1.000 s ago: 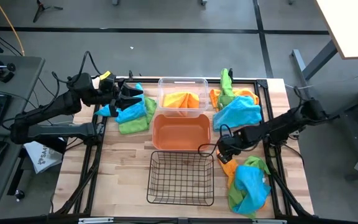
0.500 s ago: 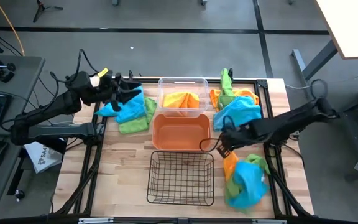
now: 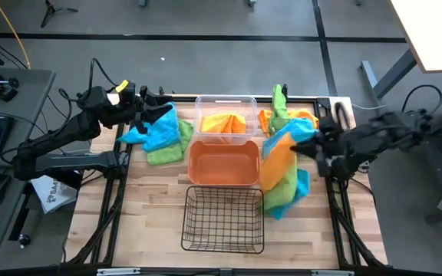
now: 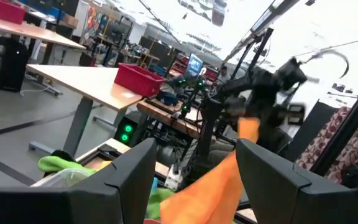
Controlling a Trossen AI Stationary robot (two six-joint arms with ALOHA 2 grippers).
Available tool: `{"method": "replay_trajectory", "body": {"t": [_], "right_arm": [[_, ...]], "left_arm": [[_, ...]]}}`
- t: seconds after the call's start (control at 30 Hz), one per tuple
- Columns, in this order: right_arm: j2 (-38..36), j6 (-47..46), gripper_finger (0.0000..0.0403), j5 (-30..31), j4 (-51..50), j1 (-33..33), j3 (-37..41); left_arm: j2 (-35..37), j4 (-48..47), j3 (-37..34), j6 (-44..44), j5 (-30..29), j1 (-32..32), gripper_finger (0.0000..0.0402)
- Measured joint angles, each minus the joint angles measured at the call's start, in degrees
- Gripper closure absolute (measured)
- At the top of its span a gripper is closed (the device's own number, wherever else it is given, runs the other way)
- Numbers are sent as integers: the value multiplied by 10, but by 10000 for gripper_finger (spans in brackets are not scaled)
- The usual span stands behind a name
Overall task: Sort microfiber towel by color & place in baskets
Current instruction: Put the bottom orange towel into the transparent bin
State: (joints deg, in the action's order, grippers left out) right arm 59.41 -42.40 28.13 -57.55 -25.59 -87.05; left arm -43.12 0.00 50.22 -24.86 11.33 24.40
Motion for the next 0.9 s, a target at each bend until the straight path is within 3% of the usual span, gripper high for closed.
{"method": "replay_trajectory", "body": {"t": [0.17, 0.33, 0.43, 0.53, 0.7, 0.8, 0.9], "right_arm": [[10, 154, 402, 96, 61, 20, -56], [42, 379, 402, 133, 240, 123, -53], [75, 510, 402, 50, 430, 198, -49], [106, 548, 403, -67, 565, 278, -60], [163, 472, 403, -166, 597, 388, -71], [205, 434, 403, -231, 604, 421, -69], [240, 438, 403, -242, 595, 439, -70]], "left_arm": [[0, -1, 0, 0, 0, 0, 193], [0, -1, 0, 1, 0, 0, 193], [0, 4, 0, 15, -10, 0, 193], [0, 16, 0, 16, -16, 0, 193], [-1, 13, 0, 14, -9, -1, 193], [0, 17, 0, -9, 4, -1, 193], [2, 15, 0, -23, 5, -1, 193]]}}
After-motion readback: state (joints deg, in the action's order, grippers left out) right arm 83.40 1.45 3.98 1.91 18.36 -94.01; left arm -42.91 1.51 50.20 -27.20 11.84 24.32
